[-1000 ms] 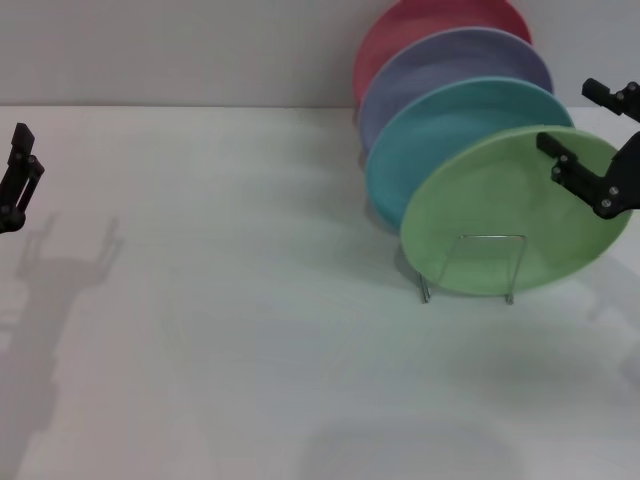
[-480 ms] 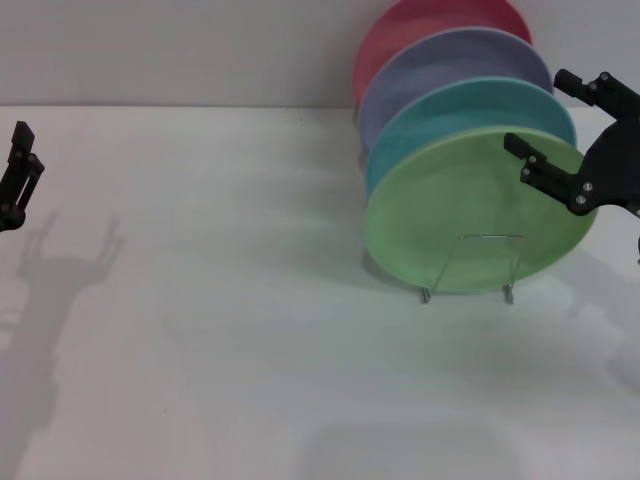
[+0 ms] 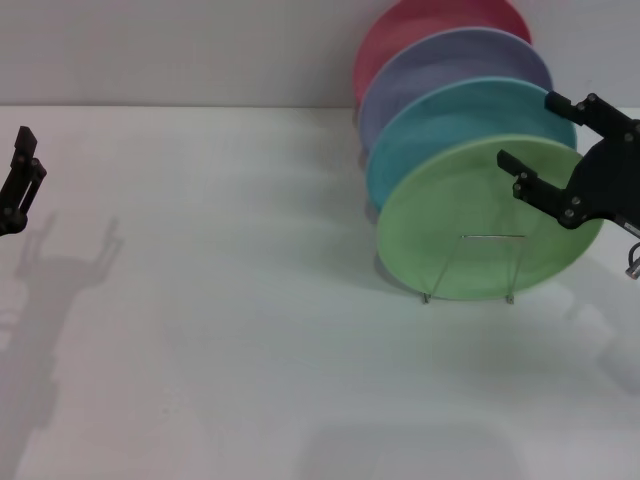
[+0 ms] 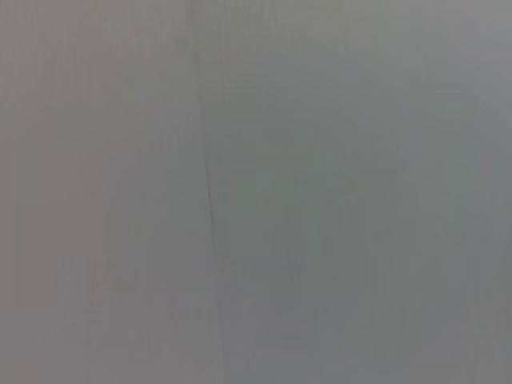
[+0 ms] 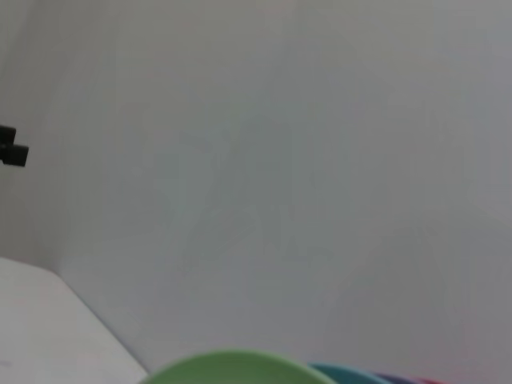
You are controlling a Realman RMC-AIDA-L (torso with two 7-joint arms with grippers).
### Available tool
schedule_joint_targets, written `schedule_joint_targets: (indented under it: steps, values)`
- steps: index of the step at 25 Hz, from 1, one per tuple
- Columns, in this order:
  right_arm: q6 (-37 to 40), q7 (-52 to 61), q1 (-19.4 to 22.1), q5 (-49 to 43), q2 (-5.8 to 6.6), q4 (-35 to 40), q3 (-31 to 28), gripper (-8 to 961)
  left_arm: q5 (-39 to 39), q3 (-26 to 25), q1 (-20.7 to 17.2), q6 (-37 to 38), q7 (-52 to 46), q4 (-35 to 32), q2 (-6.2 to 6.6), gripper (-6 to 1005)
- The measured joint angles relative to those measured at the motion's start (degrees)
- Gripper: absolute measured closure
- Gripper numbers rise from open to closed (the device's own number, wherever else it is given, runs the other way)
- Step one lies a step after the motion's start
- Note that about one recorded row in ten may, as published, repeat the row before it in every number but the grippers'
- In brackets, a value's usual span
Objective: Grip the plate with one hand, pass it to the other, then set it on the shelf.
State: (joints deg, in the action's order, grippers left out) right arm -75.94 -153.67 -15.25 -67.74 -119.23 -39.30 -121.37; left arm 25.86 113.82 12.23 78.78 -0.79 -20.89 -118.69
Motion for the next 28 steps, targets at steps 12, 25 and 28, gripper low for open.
schedule_joint_targets:
  steps: [12,25,28]
  values:
    - [-1.5,-0.3,0.0,-1.0,-0.01,1.7,1.2,238,0.2,0.0,0.0,-0.5,0.0,0.1,-0.05,186]
    - [-10.5,-4.1,4.5,8.3,-0.43,0.8,-1.7,238,0.0,0.0,0.0,-1.4,0.0,0.1,-0.05,186]
    - [-13.7,-8.4,4.9,16.6,-0.67,4.8,-3.2,238,0.0,0.0,0.0,-1.4,0.0,0.1,-0.05,186]
